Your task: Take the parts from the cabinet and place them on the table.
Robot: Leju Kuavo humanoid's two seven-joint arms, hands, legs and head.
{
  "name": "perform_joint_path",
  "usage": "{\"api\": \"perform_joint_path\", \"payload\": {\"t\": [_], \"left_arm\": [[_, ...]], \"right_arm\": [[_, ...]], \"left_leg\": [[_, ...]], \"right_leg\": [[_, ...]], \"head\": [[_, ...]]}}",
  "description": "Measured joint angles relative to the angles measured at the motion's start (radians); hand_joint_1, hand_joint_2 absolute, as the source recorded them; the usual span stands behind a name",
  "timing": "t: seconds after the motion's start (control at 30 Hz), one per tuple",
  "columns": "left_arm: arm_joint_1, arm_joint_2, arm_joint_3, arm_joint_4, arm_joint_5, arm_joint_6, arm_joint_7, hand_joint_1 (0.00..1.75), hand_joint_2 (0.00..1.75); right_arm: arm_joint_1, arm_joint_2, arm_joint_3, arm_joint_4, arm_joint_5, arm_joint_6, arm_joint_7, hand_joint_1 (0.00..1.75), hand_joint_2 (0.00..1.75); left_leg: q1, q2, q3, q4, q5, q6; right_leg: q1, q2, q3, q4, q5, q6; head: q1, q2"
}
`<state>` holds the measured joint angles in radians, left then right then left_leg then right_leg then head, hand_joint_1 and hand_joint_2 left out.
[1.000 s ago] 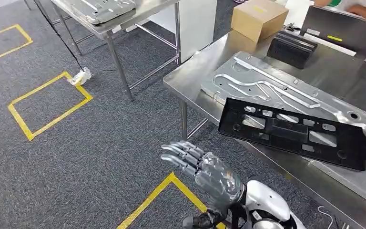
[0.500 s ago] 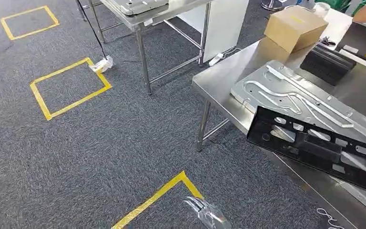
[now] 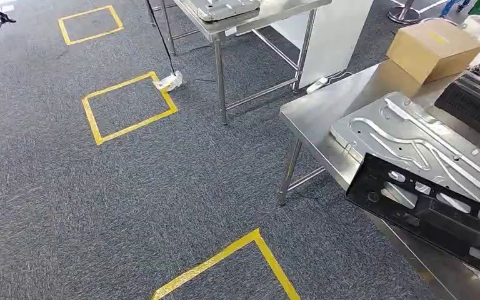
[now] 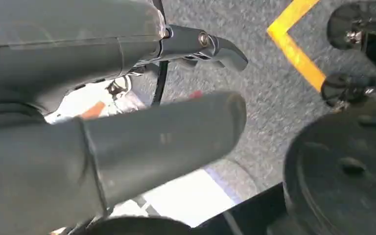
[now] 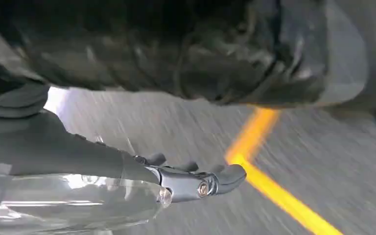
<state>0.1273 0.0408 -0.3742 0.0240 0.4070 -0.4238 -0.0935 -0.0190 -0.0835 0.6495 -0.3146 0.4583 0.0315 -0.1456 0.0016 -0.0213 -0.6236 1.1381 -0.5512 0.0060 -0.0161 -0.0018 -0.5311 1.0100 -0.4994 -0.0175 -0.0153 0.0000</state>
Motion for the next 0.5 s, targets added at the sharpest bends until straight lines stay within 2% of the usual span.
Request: {"api": "perform_joint_path", "payload": {"t": [0.03,0.07,0.1,0.13,0.17,0.2,0.23,0.27,0.4,0.43,0.47,0.5], "left_arm": [[-0.005,0.002,0.0,0.0,-0.011,0.012,-0.023,0.0,1.75],[-0.01,0.005,0.0,0.0,-0.02,0.023,-0.049,0.0,1.75],[-0.013,0.005,0.001,0.0,-0.024,0.032,-0.067,0.0,1.75],[-0.015,0.006,0.002,0.0,-0.027,0.038,-0.079,0.0,1.75],[-0.016,0.006,0.005,0.0,-0.027,0.043,-0.083,0.0,1.75],[-0.017,0.007,0.005,0.0,-0.027,0.045,-0.083,0.0,1.75],[-0.021,0.007,0.007,0.0,-0.026,0.047,-0.083,0.0,1.75],[-0.028,0.007,0.01,0.0,-0.027,0.046,-0.083,0.0,1.75],[-0.027,0.008,0.014,0.0,-0.027,0.042,-0.083,0.0,1.75],[-0.025,0.008,0.016,0.0,-0.027,0.041,-0.083,0.0,1.75],[-0.025,0.008,0.018,0.0,-0.027,0.04,-0.083,0.0,1.75],[-0.027,0.008,0.021,0.0,-0.027,0.04,-0.083,0.0,1.75]], "right_arm": [[0.006,0.001,-0.035,0.023,-0.053,0.038,0.022,0.0,0.0],[0.012,0.001,-0.07,0.04,-0.098,0.059,0.042,0.0,0.0],[0.014,0.005,-0.1,0.052,-0.136,0.065,0.058,0.0,0.0],[0.012,0.014,-0.132,0.062,-0.17,0.07,0.067,0.0,0.0],[0.008,0.018,-0.164,0.071,-0.198,0.075,0.07,0.0,0.0],[0.004,0.03,-0.185,0.075,-0.208,0.075,0.068,0.0,0.0],[0.001,0.038,-0.209,0.081,-0.21,0.075,0.056,0.0,0.0],[0.0,0.044,-0.226,0.086,-0.206,0.075,0.04,0.0,0.0],[-0.008,0.069,-0.264,0.097,-0.197,0.075,0.006,0.0,0.0],[-0.007,0.074,-0.27,0.099,-0.193,0.075,0.0,0.0,0.0],[-0.005,0.076,-0.274,0.103,-0.191,0.074,-0.007,0.0,0.0],[-0.005,0.077,-0.276,0.106,-0.189,0.072,-0.012,0.0,0.0]], "left_leg": [[0.004,0.007,-0.04,0.083,-0.042,-0.006],[0.007,0.009,-0.074,0.15,-0.066,-0.01],[0.01,0.012,-0.087,0.177,-0.066,-0.013],[0.013,0.016,-0.076,0.159,-0.044,-0.016],[0.017,0.021,-0.038,0.091,-0.002,-0.018],[0.019,0.034,0.013,0.002,0.039,-0.018],[0.019,0.067,0.065,-0.086,0.069,-0.018],[0.009,0.094,0.072,-0.105,0.05,-0.01],[0.003,0.048,0.067,-0.121,0.062,0.018],[0.011,0.041,0.078,-0.131,0.071,0.028],[0.009,0.031,0.078,-0.134,0.074,0.034],[0.008,0.024,0.075,-0.134,0.077,0.039]], "right_leg": [[0.001,-0.016,0.001,0.0,-0.002,-0.001],[0.002,-0.034,0.0,0.001,-0.003,-0.001],[0.001,-0.048,0.0,0.002,-0.004,0.0],[0.001,-0.059,-0.001,0.004,-0.006,0.002],[0.0,-0.07,0.001,0.005,-0.008,0.005],[-0.001,-0.078,0.003,0.007,-0.011,0.008],[-0.001,-0.084,0.006,0.01,-0.015,0.013],[0.004,-0.091,0.011,0.011,-0.018,0.019],[0.003,-0.124,0.025,0.003,-0.02,0.046],[-0.005,-0.091,0.025,0.013,-0.031,0.055],[-0.006,-0.036,0.011,0.044,-0.06,0.055],[-0.006,-0.012,-0.019,0.107,-0.101,0.053]], "head": [[0.0,0.0],[0.0,0.0],[0.0,0.0],[0.0,0.0],[0.0,0.0],[0.0,0.0],[0.0,0.0],[0.0,0.0],[0.002,0.0],[0.003,0.0],[0.002,0.0],[0.003,0.0]]}}
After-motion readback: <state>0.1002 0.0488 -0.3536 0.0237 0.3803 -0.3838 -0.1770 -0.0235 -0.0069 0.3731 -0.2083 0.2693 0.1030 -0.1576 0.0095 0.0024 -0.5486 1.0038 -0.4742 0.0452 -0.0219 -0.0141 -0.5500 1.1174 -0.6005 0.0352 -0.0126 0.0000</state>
